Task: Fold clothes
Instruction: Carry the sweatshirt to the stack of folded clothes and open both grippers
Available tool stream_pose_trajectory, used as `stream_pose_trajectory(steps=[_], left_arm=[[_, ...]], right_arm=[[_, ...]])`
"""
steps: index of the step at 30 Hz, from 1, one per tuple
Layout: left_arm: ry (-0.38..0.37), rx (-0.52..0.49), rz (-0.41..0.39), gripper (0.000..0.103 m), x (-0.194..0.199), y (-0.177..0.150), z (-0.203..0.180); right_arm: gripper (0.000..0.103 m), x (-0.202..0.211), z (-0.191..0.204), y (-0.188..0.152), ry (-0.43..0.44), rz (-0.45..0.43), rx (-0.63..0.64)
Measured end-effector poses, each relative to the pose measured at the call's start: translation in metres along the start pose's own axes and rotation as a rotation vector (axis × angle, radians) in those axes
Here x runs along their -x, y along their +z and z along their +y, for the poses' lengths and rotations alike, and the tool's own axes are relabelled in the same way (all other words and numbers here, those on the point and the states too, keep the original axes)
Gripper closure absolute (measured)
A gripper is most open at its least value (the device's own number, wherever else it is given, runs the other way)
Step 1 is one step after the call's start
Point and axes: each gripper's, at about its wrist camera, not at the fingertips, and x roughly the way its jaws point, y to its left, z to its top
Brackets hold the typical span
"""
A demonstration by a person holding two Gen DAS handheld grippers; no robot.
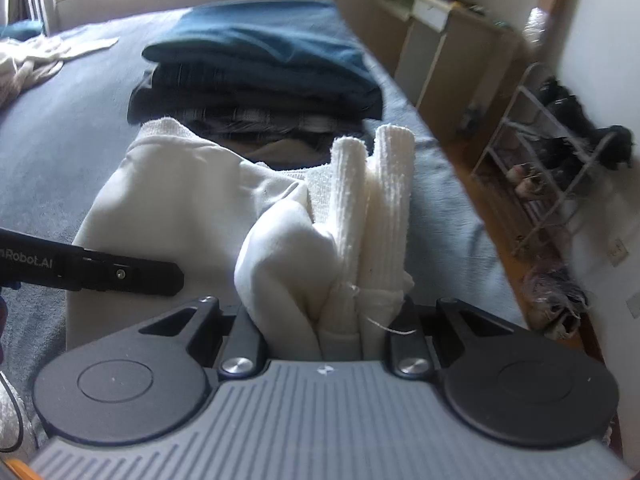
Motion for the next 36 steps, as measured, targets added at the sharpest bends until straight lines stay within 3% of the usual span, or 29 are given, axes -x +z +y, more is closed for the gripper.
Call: stream_pose_trajectory(steps=[16, 18, 19, 21, 23, 29, 32, 34, 36], left_arm=[[0.088, 0.133, 0.010, 0.080, -0.034, 0.032, 0.071], [0.109, 0.169, 0.025, 0.062, -0.038, 0.034, 0.084], [0.111, 0.184, 0.025, 0.061, -0.038, 0.035, 0.089], [0.115, 0.183, -0.007, 0.055, -0.033, 0.041, 0.094], [0.124, 0.174, -0.043, 0.047, -0.026, 0.047, 0.096], [0.161, 0.145, -0.145, 0.043, 0.022, 0.027, 0.071], [0.157, 0.083, -0.182, 0.043, 0.041, 0.027, 0.050], [0.146, 0.026, -0.196, 0.043, 0.041, 0.030, 0.039], [0.131, -0.048, -0.210, 0.044, 0.035, 0.033, 0.028]], right_arm=[[0.083, -0.065, 0.008, 0.022, 0.118, 0.085, 0.061], [0.078, -0.080, 0.007, 0.018, 0.111, 0.108, 0.028], [0.074, -0.084, 0.004, 0.017, 0.103, 0.110, 0.002], [0.055, -0.087, -0.004, 0.016, 0.086, 0.091, -0.068], [0.044, -0.083, -0.016, 0.015, 0.075, 0.055, -0.153], [0.023, -0.054, -0.058, 0.011, -0.005, -0.076, -0.428], [0.023, -0.028, -0.074, 0.008, -0.058, -0.166, -0.536], [0.025, -0.011, -0.080, 0.007, -0.042, -0.204, -0.574], [0.050, 0.000, -0.079, 0.009, 0.025, -0.199, -0.555]])
